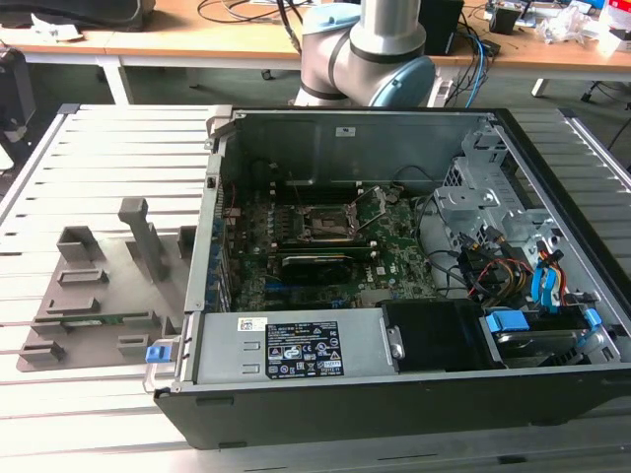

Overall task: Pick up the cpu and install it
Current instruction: 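Pick up the cpu and move it towards the insertion slot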

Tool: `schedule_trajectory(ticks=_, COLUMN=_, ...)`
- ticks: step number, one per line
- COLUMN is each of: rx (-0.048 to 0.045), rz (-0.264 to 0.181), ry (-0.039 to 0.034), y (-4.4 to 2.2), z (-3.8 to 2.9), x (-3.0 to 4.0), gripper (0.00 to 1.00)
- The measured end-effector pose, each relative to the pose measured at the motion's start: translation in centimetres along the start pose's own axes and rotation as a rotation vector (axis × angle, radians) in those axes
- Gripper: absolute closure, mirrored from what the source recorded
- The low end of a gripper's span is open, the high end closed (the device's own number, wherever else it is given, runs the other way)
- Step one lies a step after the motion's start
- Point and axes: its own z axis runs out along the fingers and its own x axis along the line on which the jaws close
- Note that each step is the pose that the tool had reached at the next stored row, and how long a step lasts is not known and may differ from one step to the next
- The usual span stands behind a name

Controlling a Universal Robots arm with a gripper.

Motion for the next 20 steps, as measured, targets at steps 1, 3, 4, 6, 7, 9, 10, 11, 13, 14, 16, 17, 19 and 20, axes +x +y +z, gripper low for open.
schedule_trajectory(ticks=1, rx=0.0, rz=0.0, ry=0.0, y=0.06, z=-0.25, x=-0.01, gripper=0.46)
schedule_trajectory(ticks=3, rx=-0.0001, rz=0.0, ry=-0.0001, y=0.19, z=-1.0, x=-0.03, gripper=0.46)
schedule_trajectory(ticks=4, rx=0.0, rz=0.0, ry=0.0, y=0.26, z=-1.4, x=-0.05, gripper=0.46)
schedule_trajectory(ticks=6, rx=-0.0001, rz=0.0, ry=-0.0001, y=0.3, z=-1.43, x=-0.06, gripper=0.46)
schedule_trajectory(ticks=7, rx=-0.0001, rz=0.0, ry=0.0, y=0.3, z=-1.44, x=-0.05, gripper=0.46)
schedule_trajectory(ticks=9, rx=-0.0001, rz=0.0, ry=0.0001, y=0.3, z=-1.44, x=-0.06, gripper=0.46)
schedule_trajectory(ticks=10, rx=0.0, rz=0.0, ry=0.0002, y=0.31, z=-1.45, x=-0.08, gripper=0.46)
schedule_trajectory(ticks=11, rx=0.0, rz=0.0, ry=0.0001, y=0.29, z=-1.44, x=-0.25, gripper=0.46)
schedule_trajectory(ticks=13, rx=-0.0001, rz=0.0, ry=0.0, y=0.28, z=-1.43, x=-0.67, gripper=0.46)
schedule_trajectory(ticks=14, rx=0.0001, rz=0.0, ry=0.0, y=0.26, z=-1.42, x=-1.02, gripper=0.46)
schedule_trajectory(ticks=16, rx=0.0006, rz=0.0, ry=0.0001, y=0.22, z=-1.4, x=-1.72, gripper=0.46)
schedule_trajectory(ticks=17, rx=0.0006, rz=0.0, ry=0.0001, y=0.21, z=-1.4, x=-1.94, gripper=0.46)
schedule_trajectory(ticks=19, rx=0.0008, rz=0.0, ry=0.0001, y=0.17, z=-1.37, x=-2.83, gripper=0.46)
schedule_trajectory(ticks=20, rx=0.0009, rz=0.0, ry=0.0002, y=0.16, z=-1.37, x=-3.2, gripper=0.46)
